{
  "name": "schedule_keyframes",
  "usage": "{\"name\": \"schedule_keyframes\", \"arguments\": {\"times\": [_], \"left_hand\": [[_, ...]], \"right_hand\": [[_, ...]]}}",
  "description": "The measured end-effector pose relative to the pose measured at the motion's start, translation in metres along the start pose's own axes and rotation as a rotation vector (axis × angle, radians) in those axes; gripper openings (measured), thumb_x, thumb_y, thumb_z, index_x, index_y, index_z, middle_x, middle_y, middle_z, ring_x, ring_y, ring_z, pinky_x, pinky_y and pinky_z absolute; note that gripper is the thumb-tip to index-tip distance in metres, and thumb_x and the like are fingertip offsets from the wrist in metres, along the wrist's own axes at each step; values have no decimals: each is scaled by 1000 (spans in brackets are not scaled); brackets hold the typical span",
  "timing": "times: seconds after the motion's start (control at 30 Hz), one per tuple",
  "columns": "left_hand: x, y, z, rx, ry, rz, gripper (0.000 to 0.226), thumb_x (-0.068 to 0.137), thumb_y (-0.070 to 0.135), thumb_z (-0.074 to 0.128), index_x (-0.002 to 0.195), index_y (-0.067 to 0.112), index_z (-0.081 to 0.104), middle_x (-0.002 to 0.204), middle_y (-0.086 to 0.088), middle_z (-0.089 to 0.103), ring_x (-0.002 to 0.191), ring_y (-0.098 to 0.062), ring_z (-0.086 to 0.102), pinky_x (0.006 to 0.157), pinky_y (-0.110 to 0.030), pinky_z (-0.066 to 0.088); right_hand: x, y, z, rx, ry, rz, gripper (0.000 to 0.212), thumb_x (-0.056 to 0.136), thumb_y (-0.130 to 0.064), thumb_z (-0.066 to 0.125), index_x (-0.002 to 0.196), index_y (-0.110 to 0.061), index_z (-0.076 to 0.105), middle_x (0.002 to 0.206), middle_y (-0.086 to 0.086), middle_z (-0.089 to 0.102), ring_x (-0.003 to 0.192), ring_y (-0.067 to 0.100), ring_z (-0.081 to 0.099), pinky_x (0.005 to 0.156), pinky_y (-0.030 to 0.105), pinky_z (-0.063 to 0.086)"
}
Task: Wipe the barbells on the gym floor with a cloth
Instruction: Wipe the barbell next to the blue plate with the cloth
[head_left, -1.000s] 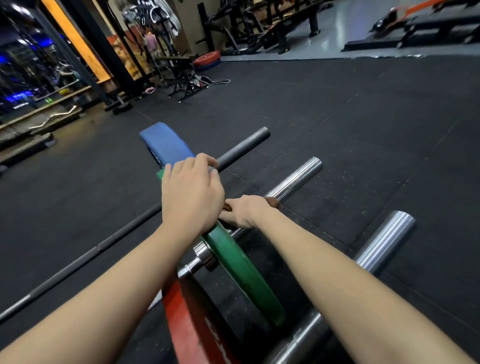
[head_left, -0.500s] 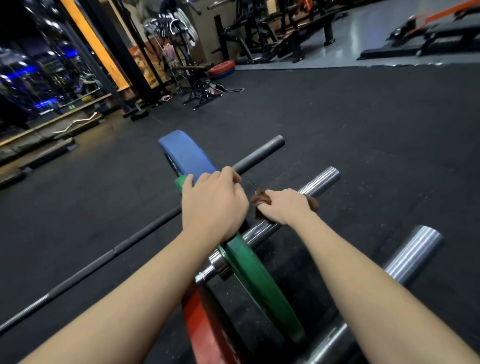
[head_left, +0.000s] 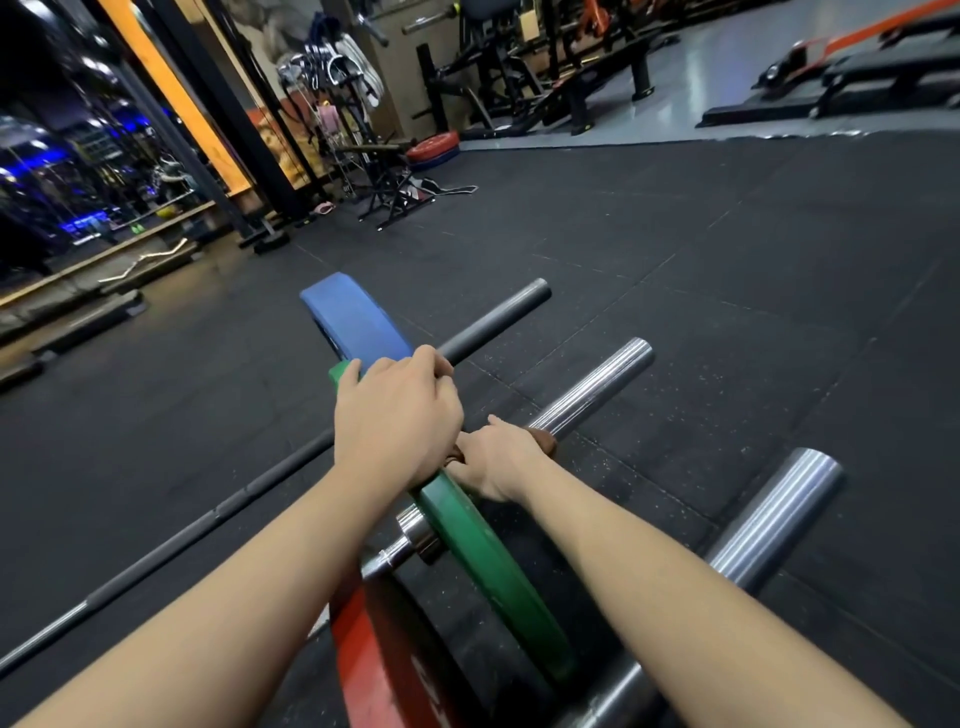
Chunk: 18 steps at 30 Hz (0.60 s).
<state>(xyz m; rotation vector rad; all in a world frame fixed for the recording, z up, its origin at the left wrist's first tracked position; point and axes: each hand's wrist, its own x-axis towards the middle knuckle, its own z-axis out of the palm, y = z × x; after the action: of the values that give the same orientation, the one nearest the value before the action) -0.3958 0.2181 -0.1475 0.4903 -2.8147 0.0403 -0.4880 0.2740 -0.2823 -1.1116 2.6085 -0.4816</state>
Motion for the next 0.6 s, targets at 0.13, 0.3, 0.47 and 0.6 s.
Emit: {"name": "schedule_keyframes", "arguments": {"times": [0.13,0.3,0.47,0.6], "left_hand": [[-1,1,-1,15,0,-7,29,102,30,36,114,31,62,104,8,72,106,-20,56,117,-45,28],[-1,1,0,21,14,-18,29,102,29,35,114,31,62,98,6,71,90,-19,47,116,-44,29],[0,3,-2,28,4,-24,27,101,29,36,111,30,61,97,7,70,87,-18,44,116,-45,29],[0,4,-3,35,-3,-24,28,102,29,36,112,30,62,87,7,64,89,-18,48,117,-45,28]], "right_hand": [[-3,31,-20,11,125,86,47,100,-43,34,130,-15,55,126,21,65,133,37,46,109,41,31],[-9,102,-41,104,275,352,47,100,-50,28,126,-19,53,119,18,66,141,41,35,107,50,37],[-22,65,-37,49,282,245,33,99,-35,38,118,-13,53,115,13,67,138,39,39,111,45,33],[-20,32,-18,56,136,64,33,96,-31,38,120,-12,51,114,17,68,131,35,48,122,41,18]]}}
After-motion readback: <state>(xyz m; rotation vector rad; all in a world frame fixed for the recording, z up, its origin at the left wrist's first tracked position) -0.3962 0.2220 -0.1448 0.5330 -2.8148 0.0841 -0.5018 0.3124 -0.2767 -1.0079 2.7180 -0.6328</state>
